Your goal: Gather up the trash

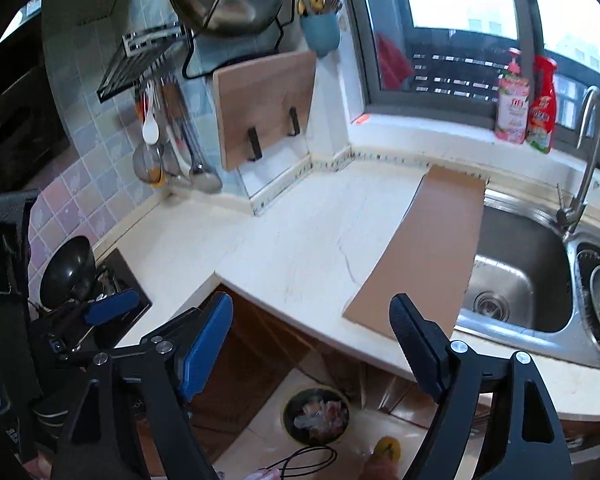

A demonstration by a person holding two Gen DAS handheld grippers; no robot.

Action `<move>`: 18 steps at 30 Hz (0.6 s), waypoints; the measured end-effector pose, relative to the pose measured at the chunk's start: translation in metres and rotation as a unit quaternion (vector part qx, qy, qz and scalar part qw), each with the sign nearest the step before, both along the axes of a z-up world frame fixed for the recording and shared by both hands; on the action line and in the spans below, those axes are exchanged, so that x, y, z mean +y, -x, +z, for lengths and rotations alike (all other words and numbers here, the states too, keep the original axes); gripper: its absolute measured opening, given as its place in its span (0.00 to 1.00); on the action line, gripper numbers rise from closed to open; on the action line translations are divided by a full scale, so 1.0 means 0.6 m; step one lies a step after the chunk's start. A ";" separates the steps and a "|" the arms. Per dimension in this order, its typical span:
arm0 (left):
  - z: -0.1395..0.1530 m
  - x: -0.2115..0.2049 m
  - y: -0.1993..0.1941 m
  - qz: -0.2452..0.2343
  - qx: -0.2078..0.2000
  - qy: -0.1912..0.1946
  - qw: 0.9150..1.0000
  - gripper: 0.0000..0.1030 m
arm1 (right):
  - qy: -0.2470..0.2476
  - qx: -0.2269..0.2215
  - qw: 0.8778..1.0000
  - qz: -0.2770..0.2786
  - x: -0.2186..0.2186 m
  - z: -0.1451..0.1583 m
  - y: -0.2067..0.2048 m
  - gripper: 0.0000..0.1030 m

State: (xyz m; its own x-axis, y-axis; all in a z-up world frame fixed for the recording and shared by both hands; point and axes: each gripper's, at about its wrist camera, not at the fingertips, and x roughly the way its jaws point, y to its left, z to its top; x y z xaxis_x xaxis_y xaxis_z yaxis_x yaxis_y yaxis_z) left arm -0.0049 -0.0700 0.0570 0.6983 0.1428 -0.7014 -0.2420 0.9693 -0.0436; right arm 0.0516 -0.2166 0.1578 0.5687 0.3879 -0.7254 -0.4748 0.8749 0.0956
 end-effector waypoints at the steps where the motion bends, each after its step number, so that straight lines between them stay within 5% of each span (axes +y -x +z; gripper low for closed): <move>1: 0.006 -0.005 -0.003 -0.005 -0.003 -0.001 1.000 0.77 | 0.000 -0.008 1.000 -0.003 -0.001 0.008 0.004 0.80; 18: 0.042 -0.024 -0.016 -0.012 -0.032 -0.007 0.999 0.78 | -0.005 -0.055 0.998 -0.039 -0.022 0.073 0.010 0.85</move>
State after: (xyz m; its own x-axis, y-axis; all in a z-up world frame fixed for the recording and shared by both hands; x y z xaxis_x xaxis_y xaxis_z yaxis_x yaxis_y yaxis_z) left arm 0.0045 -0.0843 0.0823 0.7454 0.1357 -0.6527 -0.2168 0.9752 -0.0448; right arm 0.0457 -0.2295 0.2013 0.6730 0.3459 -0.6538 -0.4136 0.9088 0.0551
